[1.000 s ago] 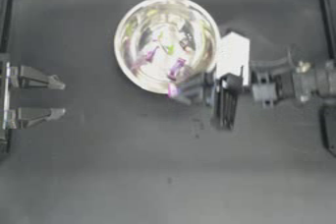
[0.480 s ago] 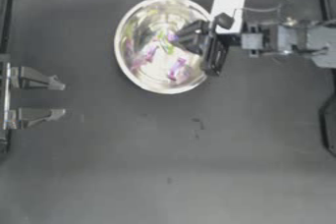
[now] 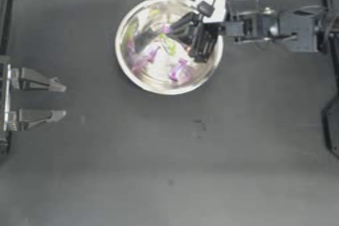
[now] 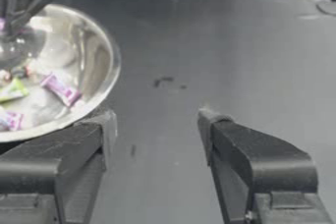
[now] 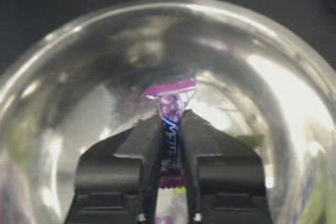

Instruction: Put candies in bowl

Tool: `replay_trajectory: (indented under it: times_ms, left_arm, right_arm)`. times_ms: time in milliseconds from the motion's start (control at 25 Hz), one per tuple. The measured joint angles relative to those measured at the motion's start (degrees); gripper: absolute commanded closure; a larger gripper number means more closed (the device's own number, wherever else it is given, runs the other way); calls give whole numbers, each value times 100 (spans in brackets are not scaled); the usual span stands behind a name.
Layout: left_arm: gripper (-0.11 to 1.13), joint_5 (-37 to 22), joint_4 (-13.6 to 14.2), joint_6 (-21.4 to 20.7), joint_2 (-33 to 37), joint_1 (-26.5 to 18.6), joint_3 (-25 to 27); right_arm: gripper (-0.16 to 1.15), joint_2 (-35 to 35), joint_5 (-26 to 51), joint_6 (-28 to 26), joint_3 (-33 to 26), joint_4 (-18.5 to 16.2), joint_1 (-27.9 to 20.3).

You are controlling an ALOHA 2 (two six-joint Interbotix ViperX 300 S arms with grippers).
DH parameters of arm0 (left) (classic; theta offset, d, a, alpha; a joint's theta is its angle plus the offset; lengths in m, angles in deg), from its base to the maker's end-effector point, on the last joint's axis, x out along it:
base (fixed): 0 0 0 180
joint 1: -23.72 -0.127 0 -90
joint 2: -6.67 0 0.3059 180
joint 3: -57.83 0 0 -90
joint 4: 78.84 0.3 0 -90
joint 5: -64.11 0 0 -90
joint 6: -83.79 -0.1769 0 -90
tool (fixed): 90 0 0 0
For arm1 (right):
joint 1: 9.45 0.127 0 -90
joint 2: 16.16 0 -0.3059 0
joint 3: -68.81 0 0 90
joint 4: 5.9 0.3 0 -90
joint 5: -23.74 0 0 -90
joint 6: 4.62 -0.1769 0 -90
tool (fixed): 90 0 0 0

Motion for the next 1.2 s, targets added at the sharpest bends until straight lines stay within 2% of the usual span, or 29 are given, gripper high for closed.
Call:
replay_trajectory:
  times_ms: [120,160,280,520,800,1200]
  left_arm:
    - [14,0,0,0,0,0,9]
    - [14,0,0,0,0,9,9]
    - [14,0,0,0,0,9,9]
    - [14,0,0,9,70,0,9]
    - [14,0,0,0,220,0,9]
    - [14,-9,0,-44,229,0,-9]
  right_arm:
    - [-9,35,-97,-9,-9,-114,0]
    - [-12,35,-132,-9,-18,-114,0]
    - [0,44,-167,-9,-18,-123,-9]
    - [-2,-202,-413,-62,158,-123,53]
    - [-2,-1116,-1002,-97,747,-88,325]
    - [-1,-2830,-844,-114,1714,9,1204]
